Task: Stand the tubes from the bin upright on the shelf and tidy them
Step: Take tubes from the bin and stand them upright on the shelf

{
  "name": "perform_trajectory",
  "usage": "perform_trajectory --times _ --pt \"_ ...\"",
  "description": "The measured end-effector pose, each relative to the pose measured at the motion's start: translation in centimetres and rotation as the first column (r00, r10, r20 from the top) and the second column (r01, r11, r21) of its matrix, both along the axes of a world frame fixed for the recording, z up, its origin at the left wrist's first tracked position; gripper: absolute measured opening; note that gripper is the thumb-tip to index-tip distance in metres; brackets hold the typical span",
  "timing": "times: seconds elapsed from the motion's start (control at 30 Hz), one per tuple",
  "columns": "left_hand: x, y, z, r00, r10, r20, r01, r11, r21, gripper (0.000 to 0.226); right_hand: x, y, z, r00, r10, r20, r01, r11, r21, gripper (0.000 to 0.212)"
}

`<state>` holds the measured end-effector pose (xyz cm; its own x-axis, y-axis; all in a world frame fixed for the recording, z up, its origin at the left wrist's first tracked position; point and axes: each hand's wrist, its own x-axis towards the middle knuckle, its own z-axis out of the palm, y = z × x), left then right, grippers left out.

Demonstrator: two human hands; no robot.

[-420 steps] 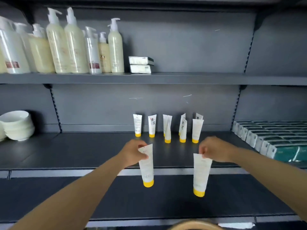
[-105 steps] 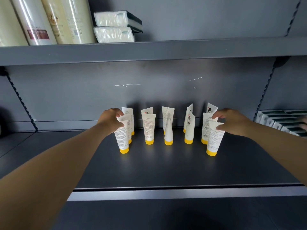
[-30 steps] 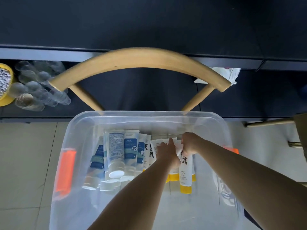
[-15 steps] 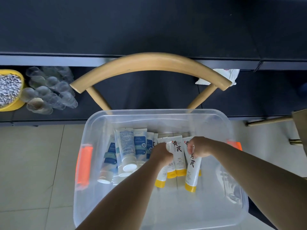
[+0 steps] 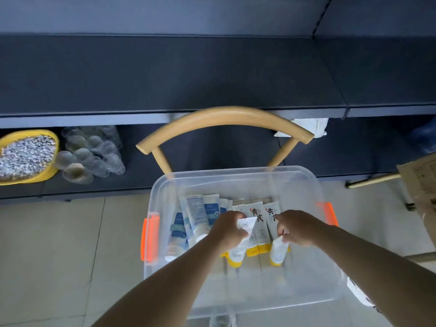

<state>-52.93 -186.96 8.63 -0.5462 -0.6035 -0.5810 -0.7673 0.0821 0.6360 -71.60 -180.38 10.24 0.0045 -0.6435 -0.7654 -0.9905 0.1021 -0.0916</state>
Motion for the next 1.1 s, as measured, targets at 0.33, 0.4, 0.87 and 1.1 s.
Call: perform_trajectory --times 0.33,0.4,0.87,1.1 --pt "7.3 -4.0 17.7 0.984 -0.081 -0.156 0.039 0.966 -0.257 0.022 1.5 -0.2 15.2 0.973 -0.229 0.01 0.222 0.93 -0.294 0.033" --pt "8.7 -5.6 22.5 0.986 -0.116 -0.122 0.068 0.937 -0.343 0.019 2.6 -1.4 20.1 0.971 -0.236 -0.029 0.213 0.916 -0.339 0.034" --pt "12.1 -18.8 49.3 0.956 -0.135 -0.259 -0.091 0.705 -0.703 0.02 5.4 -13.7 50.0 0.973 -0.21 0.097 0.198 0.537 -0.82 0.007" --pt "7.1 -27.1 52.9 0.936 -0.046 -0.35 -0.215 0.711 -0.67 0.017 4.0 -23.8 54.2 0.976 -0.149 0.157 0.207 0.438 -0.875 0.011"
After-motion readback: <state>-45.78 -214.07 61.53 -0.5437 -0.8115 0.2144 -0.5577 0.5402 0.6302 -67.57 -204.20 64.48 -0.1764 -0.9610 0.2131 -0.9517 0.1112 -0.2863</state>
